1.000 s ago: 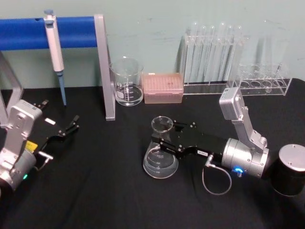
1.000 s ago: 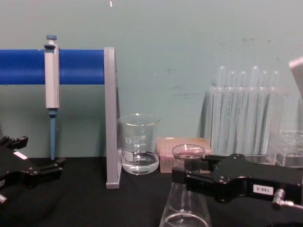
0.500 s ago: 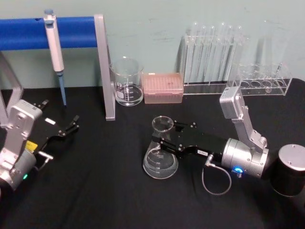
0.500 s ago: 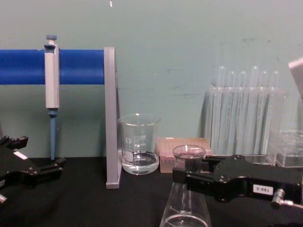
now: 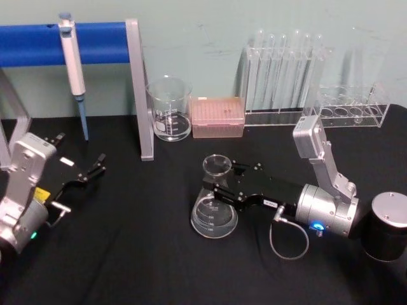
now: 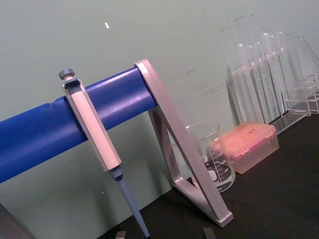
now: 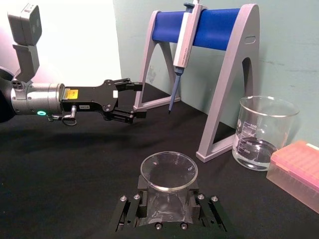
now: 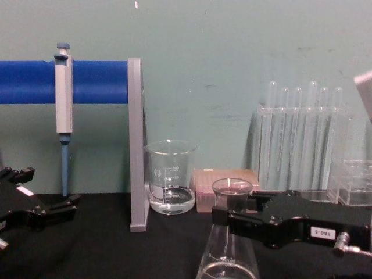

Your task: Grasp the erlenmeyer flask with one hand, shake it three times, then place it back.

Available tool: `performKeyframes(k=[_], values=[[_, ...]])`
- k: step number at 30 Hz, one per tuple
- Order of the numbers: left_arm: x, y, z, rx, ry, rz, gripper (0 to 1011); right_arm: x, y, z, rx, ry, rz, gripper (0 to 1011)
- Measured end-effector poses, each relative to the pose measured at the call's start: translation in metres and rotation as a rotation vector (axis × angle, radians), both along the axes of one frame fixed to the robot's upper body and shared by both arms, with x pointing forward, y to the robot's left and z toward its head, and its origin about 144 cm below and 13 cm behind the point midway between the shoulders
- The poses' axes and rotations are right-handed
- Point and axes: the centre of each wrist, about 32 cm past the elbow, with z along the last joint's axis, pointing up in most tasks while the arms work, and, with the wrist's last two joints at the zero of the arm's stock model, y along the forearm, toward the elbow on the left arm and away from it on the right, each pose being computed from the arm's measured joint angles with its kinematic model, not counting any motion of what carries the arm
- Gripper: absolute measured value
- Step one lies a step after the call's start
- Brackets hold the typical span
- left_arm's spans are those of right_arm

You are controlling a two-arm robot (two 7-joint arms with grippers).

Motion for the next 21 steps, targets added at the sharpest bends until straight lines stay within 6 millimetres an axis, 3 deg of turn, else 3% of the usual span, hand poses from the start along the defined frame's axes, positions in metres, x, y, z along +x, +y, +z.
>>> performKeyframes(k=[13,21], values=[[0.0,0.0,0.0,0.0,0.0,0.0,1001,-0.0001,0.0002,0.0002,0.0,-0.002,0.001,468],[0.0,0.0,0.0,0.0,0.0,0.0,1001,0.0,0.0003,0.0004,0.0,-0.003,0.001,715]])
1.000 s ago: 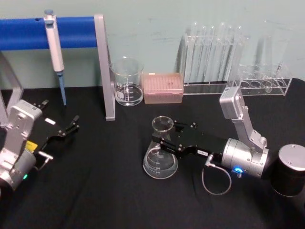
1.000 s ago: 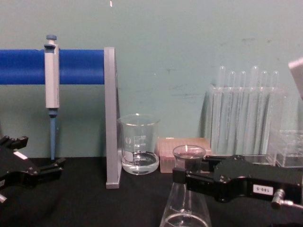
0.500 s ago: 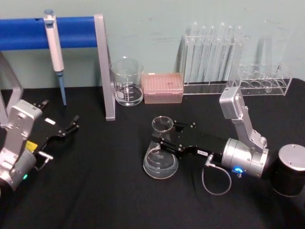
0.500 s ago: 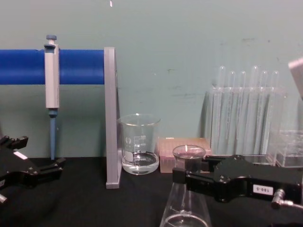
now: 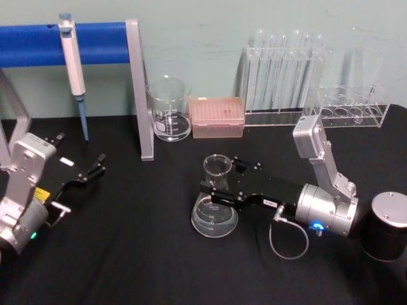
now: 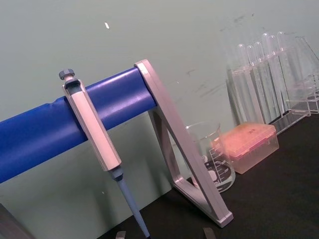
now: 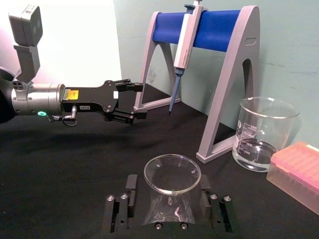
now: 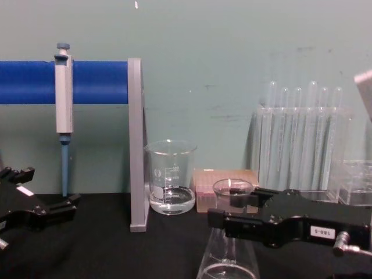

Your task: Grasp the erlenmeyer flask with one hand, shake it three times, then place it back.

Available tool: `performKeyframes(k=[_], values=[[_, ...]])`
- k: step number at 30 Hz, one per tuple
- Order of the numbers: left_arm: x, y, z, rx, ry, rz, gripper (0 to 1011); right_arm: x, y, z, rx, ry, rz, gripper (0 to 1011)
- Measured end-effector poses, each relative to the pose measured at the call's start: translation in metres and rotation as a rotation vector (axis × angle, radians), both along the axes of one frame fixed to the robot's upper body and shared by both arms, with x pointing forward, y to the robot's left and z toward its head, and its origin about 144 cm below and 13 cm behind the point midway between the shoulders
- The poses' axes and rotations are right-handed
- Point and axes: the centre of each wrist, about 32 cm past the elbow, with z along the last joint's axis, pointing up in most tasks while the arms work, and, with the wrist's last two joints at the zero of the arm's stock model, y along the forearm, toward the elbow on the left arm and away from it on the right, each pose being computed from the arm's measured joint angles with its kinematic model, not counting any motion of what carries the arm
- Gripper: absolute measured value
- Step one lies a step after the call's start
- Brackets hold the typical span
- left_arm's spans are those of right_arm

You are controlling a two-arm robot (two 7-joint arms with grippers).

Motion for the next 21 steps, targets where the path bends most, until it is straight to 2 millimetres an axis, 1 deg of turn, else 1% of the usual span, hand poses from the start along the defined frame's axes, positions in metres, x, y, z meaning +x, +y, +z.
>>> performKeyframes(k=[1,4,6,8,11,21], values=[[0.0,0.0,0.0,0.0,0.0,0.0,1001,0.0,0.0,0.0,0.0,0.0,0.0,768],[0.0,0.0,0.0,0.0,0.0,0.0,1001,0.0,0.0,0.0,0.0,0.0,0.0,847],[0.0,0.0,0.0,0.0,0.0,0.0,1001,0.0,0.0,0.0,0.0,0.0,0.0,881],[0.0,0.0,0.0,0.0,0.0,0.0,1001,-0.0001,0.0,-0.0001,0.0,0.0,0.0,942],[0.0,0.0,0.0,0.0,0.0,0.0,1001,-0.0001,0.0,-0.0001,0.0,0.0,0.0,1003],[0.0,0.0,0.0,0.0,0.0,0.0,1001,-0.0001,0.0,-0.0002,0.0,0.001,0.0,1000]])
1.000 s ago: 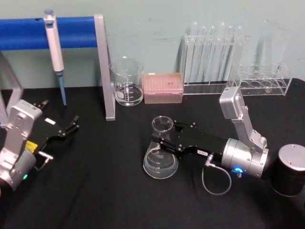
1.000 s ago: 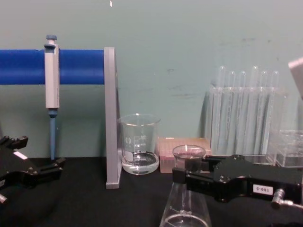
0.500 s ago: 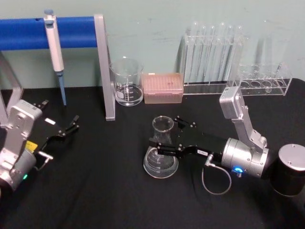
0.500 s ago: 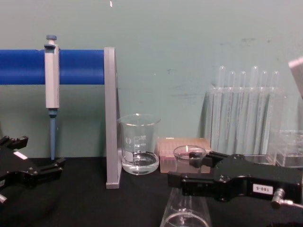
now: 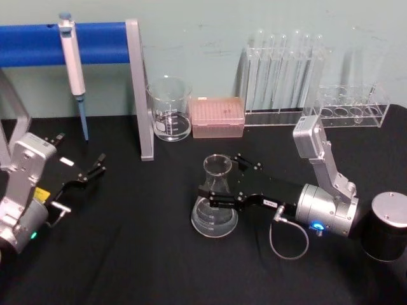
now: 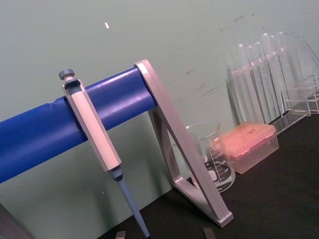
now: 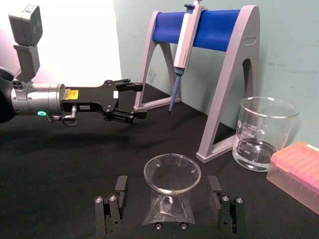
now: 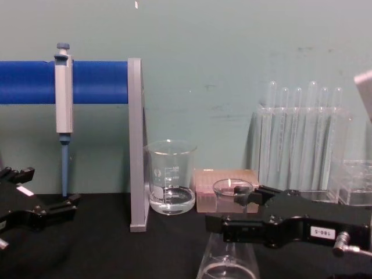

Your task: Grasp the erlenmeyer flask with one hand, shake it three times, then place it back.

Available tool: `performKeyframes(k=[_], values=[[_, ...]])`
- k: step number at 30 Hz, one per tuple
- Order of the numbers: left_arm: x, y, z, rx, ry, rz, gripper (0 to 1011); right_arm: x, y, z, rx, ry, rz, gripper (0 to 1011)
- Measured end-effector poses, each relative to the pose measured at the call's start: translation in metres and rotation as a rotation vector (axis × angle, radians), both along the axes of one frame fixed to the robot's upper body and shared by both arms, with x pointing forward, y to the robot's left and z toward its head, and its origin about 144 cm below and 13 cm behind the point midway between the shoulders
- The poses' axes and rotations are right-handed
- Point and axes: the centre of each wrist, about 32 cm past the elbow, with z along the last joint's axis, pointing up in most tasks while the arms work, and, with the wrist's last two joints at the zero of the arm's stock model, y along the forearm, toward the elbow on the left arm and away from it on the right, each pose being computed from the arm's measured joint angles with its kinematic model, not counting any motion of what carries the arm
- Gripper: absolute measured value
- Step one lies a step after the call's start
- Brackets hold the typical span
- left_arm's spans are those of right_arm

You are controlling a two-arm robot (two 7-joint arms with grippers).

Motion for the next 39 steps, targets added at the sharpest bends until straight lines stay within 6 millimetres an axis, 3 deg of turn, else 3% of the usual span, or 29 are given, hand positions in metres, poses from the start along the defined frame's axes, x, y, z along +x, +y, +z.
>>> performKeyframes(k=[13,23,28,39], values=[[0.0,0.0,0.0,0.0,0.0,0.0,1001,-0.01,-0.016,0.006,-0.035,0.026,-0.005,1000],[0.0,0.0,0.0,0.0,0.0,0.0,1001,-0.032,-0.055,0.018,-0.08,0.088,-0.076,1000],[0.0,0.0,0.0,0.0,0.0,0.0,1001,-0.038,-0.07,0.026,-0.068,0.045,-0.217,1000],[0.0,0.0,0.0,0.0,0.0,0.0,1001,-0.036,-0.057,0.019,-0.017,-0.113,-0.474,1000]])
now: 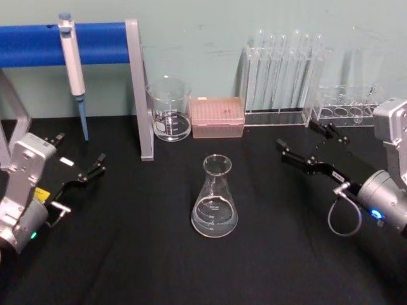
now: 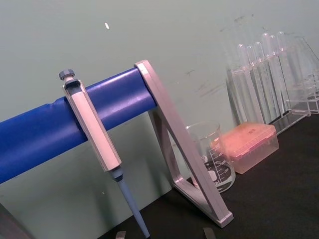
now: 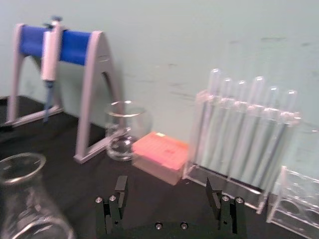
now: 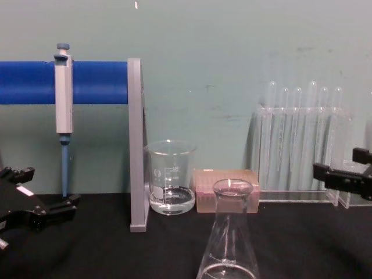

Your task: Grasp the erlenmeyer flask with one hand, shake it three times, then place it back.

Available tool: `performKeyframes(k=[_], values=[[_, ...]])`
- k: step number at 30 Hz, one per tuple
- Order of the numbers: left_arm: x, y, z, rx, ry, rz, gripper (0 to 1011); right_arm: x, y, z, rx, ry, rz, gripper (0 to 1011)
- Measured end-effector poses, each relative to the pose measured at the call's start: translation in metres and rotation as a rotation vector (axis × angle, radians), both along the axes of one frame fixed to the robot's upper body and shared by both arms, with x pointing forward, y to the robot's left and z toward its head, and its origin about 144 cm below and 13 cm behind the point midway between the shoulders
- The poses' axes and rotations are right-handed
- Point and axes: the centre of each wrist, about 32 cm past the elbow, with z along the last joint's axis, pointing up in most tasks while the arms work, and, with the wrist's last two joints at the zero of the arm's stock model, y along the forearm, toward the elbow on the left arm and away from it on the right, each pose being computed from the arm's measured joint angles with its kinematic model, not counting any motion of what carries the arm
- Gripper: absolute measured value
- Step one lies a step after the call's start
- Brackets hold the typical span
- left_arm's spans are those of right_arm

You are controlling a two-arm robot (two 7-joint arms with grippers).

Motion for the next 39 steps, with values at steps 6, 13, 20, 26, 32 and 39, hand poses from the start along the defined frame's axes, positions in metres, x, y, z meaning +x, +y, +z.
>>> performKeyframes(k=[6,13,20,26,32,39], values=[[0.0,0.0,0.0,0.0,0.0,0.0,1001,0.003,0.016,-0.013,0.039,-0.023,-0.093,1000],[0.0,0.0,0.0,0.0,0.0,0.0,1001,0.013,0.027,-0.028,0.083,0.02,-0.158,1000],[0.0,0.0,0.0,0.0,0.0,0.0,1001,0.02,0.033,-0.042,0.092,0.09,-0.199,1000],[0.0,0.0,0.0,0.0,0.0,0.0,1001,0.022,0.035,-0.049,0.083,0.12,-0.212,1000],[0.0,0.0,0.0,0.0,0.0,0.0,1001,0.022,0.034,-0.047,0.074,0.117,-0.201,1000],[0.0,0.0,0.0,0.0,0.0,0.0,1000,0.022,0.034,-0.048,0.075,0.119,-0.201,1000]])
